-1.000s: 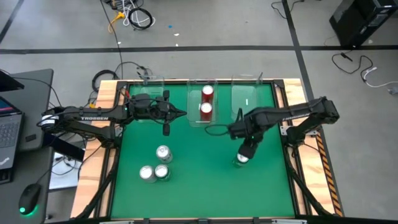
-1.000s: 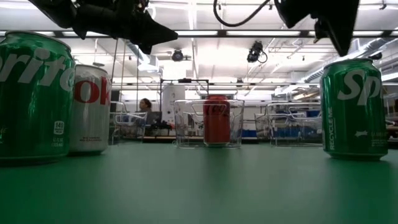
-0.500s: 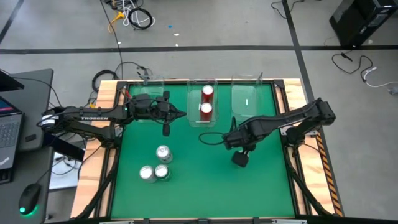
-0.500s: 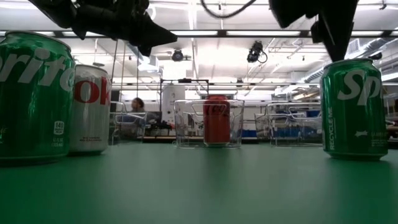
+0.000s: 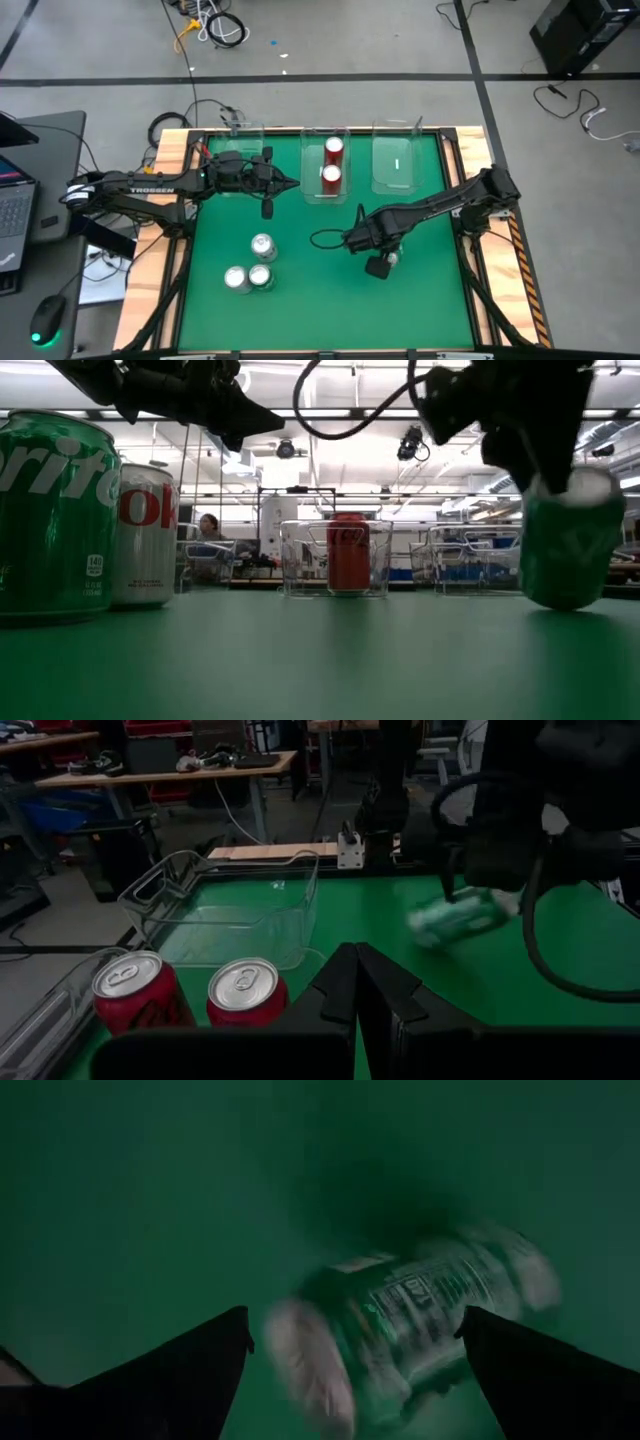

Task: Sort soda cans
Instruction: Put the right green soda can into the right transparent bin

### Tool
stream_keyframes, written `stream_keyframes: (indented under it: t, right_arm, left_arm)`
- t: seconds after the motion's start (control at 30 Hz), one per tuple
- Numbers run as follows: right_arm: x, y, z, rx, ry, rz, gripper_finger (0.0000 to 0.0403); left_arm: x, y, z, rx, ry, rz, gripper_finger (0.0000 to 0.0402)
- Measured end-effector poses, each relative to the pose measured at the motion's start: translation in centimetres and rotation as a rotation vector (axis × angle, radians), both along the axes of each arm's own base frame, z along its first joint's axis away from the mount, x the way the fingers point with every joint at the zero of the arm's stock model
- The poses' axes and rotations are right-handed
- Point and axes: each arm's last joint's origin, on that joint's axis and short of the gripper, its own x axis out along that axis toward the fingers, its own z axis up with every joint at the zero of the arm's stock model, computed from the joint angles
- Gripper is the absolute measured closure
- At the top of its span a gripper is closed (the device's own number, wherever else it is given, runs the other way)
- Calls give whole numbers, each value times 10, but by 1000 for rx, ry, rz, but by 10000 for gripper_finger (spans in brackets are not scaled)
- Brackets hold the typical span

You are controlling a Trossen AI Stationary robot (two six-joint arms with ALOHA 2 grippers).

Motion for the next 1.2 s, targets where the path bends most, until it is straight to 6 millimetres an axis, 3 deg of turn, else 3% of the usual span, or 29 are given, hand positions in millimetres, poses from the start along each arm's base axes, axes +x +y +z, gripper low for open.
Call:
stream_keyframes:
  t: [0.37,0.53,0.73,1.0,1.2]
  right_arm:
    - [-11,-7,5,-42,84,83,43]
    - [-23,-11,2,-107,175,26,50]
    - [-63,-29,-15,-172,271,-174,61]
    - [-126,-42,-18,-129,226,-484,102]
    - [-133,-45,-37,-51,117,-613,154]
  left_arm:
    - [0,0,0,2,-1,0,392]
    - [0,0,0,2,0,0,392]
    - [0,0,0,-13,0,2,392]
    - [0,0,-2,-21,21,2,392]
    - [0,0,-2,-20,19,2,392]
